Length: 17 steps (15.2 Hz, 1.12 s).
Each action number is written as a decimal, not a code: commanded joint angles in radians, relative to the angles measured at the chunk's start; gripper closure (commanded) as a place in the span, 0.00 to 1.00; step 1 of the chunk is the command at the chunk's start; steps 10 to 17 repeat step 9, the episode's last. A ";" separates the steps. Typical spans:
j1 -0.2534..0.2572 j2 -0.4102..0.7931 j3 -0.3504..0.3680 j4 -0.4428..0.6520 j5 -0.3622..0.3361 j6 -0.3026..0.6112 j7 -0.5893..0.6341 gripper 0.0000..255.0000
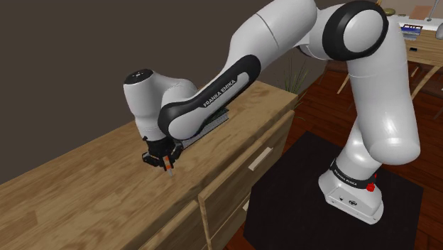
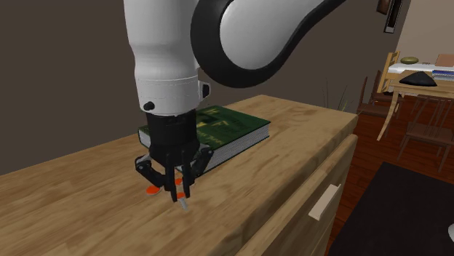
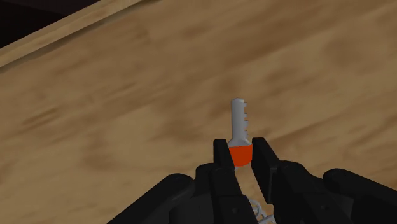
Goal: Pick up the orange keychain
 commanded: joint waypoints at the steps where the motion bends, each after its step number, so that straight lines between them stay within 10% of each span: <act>1: -0.002 -0.013 0.006 0.011 0.009 -0.023 -0.005 1.00; 17: -0.009 -0.050 0.019 0.043 0.032 -0.087 -0.020 1.00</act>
